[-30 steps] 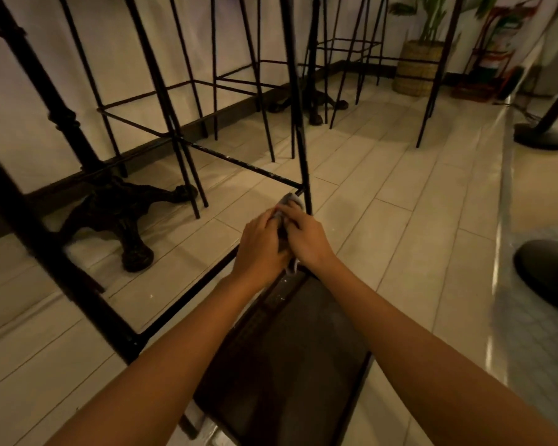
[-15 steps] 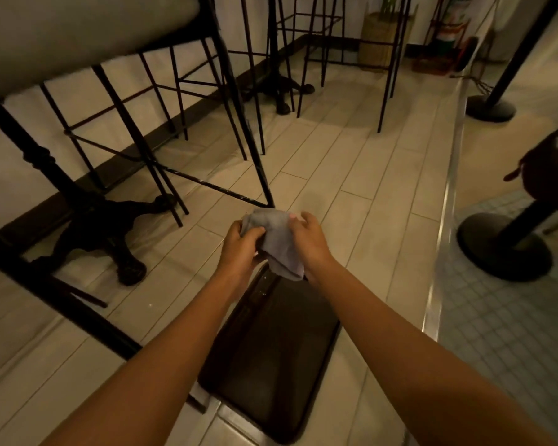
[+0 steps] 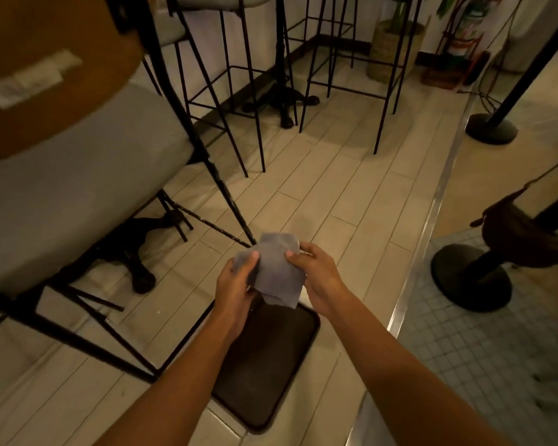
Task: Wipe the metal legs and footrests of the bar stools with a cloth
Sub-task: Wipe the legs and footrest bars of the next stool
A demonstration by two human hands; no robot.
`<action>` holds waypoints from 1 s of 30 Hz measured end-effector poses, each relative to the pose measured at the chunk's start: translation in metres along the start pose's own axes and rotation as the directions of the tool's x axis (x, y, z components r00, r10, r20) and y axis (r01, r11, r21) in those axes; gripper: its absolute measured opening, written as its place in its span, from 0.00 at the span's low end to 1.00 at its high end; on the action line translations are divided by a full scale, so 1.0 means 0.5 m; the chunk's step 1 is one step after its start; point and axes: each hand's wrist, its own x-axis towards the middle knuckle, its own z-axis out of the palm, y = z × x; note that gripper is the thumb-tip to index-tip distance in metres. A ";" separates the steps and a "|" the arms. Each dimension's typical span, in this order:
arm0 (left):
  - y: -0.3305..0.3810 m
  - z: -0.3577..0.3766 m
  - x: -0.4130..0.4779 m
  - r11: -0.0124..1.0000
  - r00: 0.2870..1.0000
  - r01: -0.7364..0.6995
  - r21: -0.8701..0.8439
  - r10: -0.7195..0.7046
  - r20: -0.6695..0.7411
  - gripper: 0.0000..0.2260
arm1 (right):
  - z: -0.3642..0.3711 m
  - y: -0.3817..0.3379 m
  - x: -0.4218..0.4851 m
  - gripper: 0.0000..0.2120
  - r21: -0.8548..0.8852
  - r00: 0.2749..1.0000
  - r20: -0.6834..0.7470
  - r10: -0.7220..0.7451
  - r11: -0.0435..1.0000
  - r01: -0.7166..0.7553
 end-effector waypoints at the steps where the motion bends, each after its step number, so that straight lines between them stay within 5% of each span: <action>1: 0.013 0.013 -0.003 1.000 1.000 -0.007 -0.013 0.007 -0.015 0.14 | -0.003 -0.020 -0.001 0.13 -0.003 1.000 0.008 0.001 1.000 -0.001; 18: 0.118 0.130 0.133 0.998 0.975 -0.056 0.003 0.055 -0.216 0.03 | -0.005 -0.232 0.174 0.13 -0.221 0.992 0.126 -0.009 0.975 0.036; 30: 0.149 0.187 0.295 0.995 0.914 -0.102 -0.002 0.093 -0.395 0.04 | 0.040 -0.323 0.388 0.10 -0.410 0.946 0.314 0.078 0.910 0.061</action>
